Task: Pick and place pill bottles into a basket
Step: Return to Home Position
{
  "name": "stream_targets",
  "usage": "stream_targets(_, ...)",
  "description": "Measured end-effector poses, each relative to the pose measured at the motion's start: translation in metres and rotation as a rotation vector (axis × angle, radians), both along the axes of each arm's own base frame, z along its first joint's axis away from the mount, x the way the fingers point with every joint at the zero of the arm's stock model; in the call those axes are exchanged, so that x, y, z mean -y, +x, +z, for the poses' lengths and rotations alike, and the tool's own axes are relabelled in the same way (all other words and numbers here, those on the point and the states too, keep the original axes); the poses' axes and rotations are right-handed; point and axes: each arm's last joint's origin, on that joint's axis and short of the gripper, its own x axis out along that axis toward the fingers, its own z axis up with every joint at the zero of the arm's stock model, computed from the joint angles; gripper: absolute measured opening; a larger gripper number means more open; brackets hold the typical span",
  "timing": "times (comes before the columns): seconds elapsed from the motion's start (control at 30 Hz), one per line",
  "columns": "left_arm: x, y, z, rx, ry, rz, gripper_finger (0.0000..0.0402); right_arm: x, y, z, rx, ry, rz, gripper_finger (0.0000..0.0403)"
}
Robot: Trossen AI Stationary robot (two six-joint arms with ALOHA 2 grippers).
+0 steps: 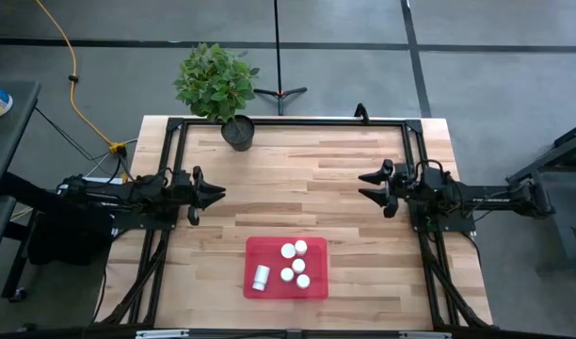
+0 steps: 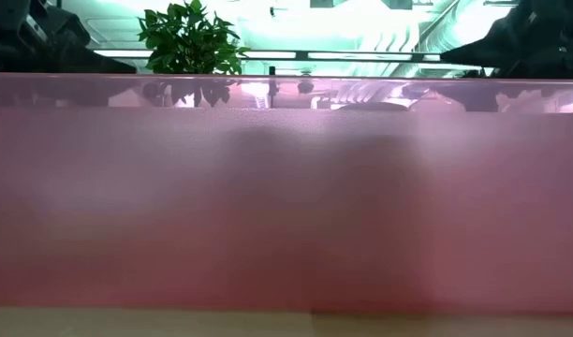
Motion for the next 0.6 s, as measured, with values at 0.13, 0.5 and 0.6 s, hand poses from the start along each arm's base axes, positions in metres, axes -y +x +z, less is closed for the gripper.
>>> stream_targets(0.13, 0.0, 0.0, 0.0001, 0.0, 0.002, 0.0, 0.0111, 0.0001, 0.0, -0.0057, -0.058, 0.011, -0.004, 0.0236)
stream_targets(0.5, 0.0, -0.0001, 0.0004, -0.011, 0.111, 0.004, 0.0111, 0.0005, -0.0002, -0.008, -0.12, -0.301, -0.014, 0.0236)
stream_targets(0.6, 0.0, -0.0001, 0.0004, -0.025, 0.221, 0.005, 0.0111, -0.0001, -0.0002, -0.009, -0.136, -0.387, 0.011, 0.0236)
